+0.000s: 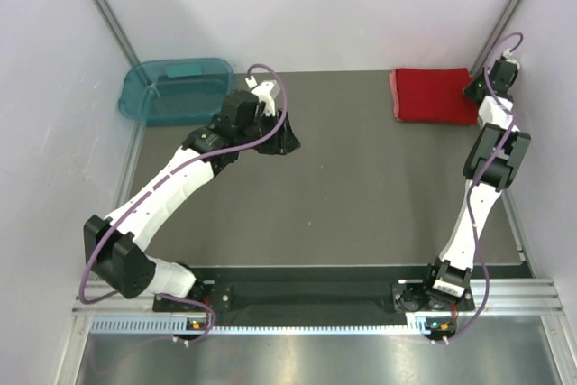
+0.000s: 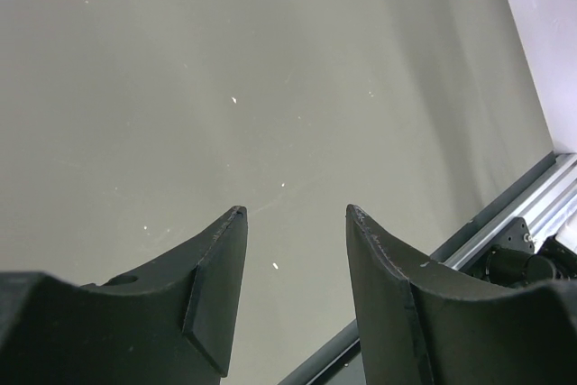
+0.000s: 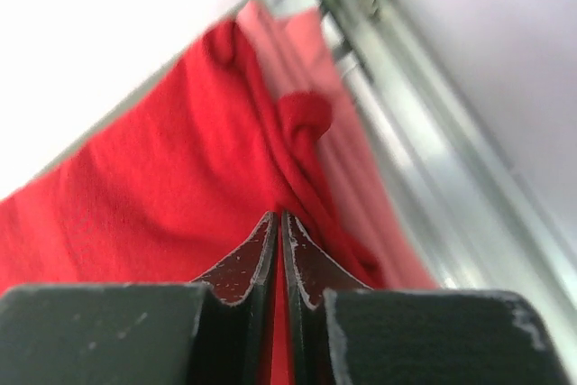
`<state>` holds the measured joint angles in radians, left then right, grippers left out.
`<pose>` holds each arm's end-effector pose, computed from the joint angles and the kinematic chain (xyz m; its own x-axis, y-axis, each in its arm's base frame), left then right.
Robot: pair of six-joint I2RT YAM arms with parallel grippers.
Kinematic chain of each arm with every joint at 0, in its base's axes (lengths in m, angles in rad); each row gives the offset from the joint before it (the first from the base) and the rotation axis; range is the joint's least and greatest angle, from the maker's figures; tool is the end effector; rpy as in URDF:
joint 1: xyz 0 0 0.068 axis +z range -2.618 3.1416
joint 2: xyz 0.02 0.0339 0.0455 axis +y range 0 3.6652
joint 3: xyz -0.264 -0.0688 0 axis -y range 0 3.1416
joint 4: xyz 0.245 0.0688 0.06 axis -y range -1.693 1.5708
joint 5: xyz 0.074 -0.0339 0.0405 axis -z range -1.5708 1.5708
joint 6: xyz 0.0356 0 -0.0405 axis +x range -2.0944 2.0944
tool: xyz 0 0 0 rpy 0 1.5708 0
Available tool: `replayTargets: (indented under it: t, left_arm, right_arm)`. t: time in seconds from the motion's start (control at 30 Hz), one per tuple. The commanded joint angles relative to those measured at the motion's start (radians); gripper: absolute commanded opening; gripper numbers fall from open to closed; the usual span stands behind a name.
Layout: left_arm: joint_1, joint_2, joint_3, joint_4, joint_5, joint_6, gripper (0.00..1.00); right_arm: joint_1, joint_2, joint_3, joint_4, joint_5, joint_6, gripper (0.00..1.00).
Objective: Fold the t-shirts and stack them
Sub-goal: Neatly place the folded tshirt to the corner
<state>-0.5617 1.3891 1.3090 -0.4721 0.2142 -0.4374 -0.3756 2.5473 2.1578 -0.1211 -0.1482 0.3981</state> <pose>0.2617 -0.1736 0.3563 -0.6875 -0.0564 -0.7240 0.4221 0.7802 -0.4616 0.5447 -0.2091 0.1704 -0.3249 0.5403 -0.7762 0.4002 0.8222 0.4047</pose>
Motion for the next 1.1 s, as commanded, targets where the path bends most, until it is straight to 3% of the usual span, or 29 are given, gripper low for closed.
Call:
replayTargets:
  t: [0.0,0.53,0.73,0.93,1.07]
  left_arm:
    - [0.008,0.007,0.055,0.012,-0.006,0.022,0.53]
    - [0.026,-0.061,0.024,-0.022,-0.012,0.011,0.54]
    - [0.094,-0.133,-0.06,-0.022,0.031,-0.07,0.55]
    - [0.135,-0.274,-0.188,-0.019,0.045,-0.064,0.61]
    - [0.149,-0.353,-0.264,-0.069,0.013,-0.075,0.64]
  right_arm:
    - [-0.034,0.018,0.063,0.049,-0.008,0.011,0.06]
    - [-0.01,0.033,0.131,-0.077,0.009,-0.048,0.1]
    - [0.03,-0.188,0.078,-0.236,0.042,0.042,0.1]
    - [0.153,-0.537,-0.215,-0.345,0.033,-0.01,0.12]
    - [0.279,-0.816,-0.524,-0.362,0.009,-0.013,0.15]
